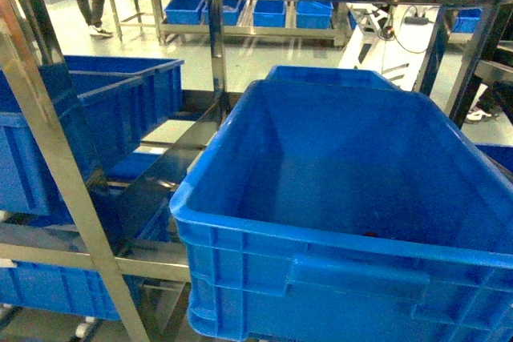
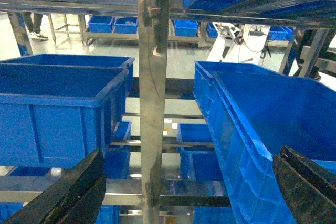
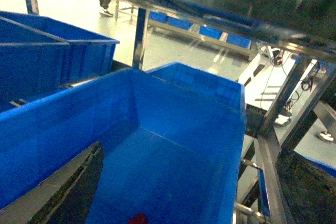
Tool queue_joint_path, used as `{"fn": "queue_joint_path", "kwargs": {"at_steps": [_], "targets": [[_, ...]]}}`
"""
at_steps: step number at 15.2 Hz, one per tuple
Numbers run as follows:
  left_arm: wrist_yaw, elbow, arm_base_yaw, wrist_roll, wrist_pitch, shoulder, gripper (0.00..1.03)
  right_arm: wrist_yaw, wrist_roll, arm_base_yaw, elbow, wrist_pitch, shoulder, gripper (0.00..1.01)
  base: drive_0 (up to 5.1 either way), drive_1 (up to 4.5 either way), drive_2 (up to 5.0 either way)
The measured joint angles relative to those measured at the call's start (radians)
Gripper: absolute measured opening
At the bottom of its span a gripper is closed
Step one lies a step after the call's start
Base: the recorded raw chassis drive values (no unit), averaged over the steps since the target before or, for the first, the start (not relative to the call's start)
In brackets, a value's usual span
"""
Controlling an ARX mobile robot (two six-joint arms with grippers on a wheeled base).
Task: Pick red block from blue box to shelf
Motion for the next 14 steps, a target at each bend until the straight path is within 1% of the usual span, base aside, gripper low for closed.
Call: {"fn": "queue_joint_path", "kwargs": {"at_steps": [2, 3, 4, 5, 7, 8, 9, 10, 11, 12, 13, 14], "targets": [[0.000, 0.000, 0.000, 0.000, 0.000, 0.000, 0.98, -0.023, 0.004, -0.011, -0.006, -0.008, -0.042, 0.98, 0.0, 0.00, 0.0], [0.000, 0.000, 0.000, 0.000, 0.000, 0.000, 0.98, -0.034, 0.004, -0.018, -0.017, 0.006, -0.079, 0.98, 0.0, 0.00, 0.0], [0.000, 0.000, 0.000, 0.000, 0.000, 0.000, 0.98, -0.063, 0.004, -0.039, -0.045, 0.017, -0.182, 0.98, 0.0, 0.00, 0.0], [0.000, 0.000, 0.000, 0.000, 0.000, 0.000, 0.98, -0.078, 0.007, -0.059, -0.070, -0.005, -0.252, 0.98, 0.0, 0.00, 0.0], [0.000, 0.000, 0.000, 0.000, 0.000, 0.000, 0.98, -0.097, 0.027, -0.119, -0.130, -0.114, -0.388, 0.98, 0.0, 0.00, 0.0], [0.000, 0.000, 0.000, 0.000, 0.000, 0.000, 0.98, -0.089, 0.046, -0.145, -0.144, -0.129, -0.448, 0.98, 0.0, 0.00, 0.0], [0.000, 0.000, 0.000, 0.000, 0.000, 0.000, 0.98, -0.069, 0.071, -0.180, -0.149, -0.173, -0.555, 0.98, 0.0, 0.00, 0.0], [0.000, 0.000, 0.000, 0.000, 0.000, 0.000, 0.98, 0.011, 0.098, -0.168, -0.168, -0.349, -0.791, 0.98, 0.0, 0.00, 0.0], [0.000, 0.000, 0.000, 0.000, 0.000, 0.000, 0.98, 0.073, 0.140, -0.167, -0.128, -0.685, -0.852, 0.76, 0.0, 0.00, 0.0], [0.000, 0.000, 0.000, 0.000, 0.000, 0.000, 0.98, 0.076, 0.147, -0.167, -0.142, -0.711, -0.875, 0.65, 0.0, 0.00, 0.0], [0.000, 0.000, 0.000, 0.000, 0.000, 0.000, 0.98, 0.076, 0.151, -0.167, -0.162, -0.711, -0.901, 0.50, 0.0, 0.00, 0.0], [0.000, 0.000, 0.000, 0.000, 0.000, 0.000, 0.98, 0.076, 0.151, -0.167, -0.179, -0.714, -0.918, 0.39, 0.0, 0.00, 0.0]]}}
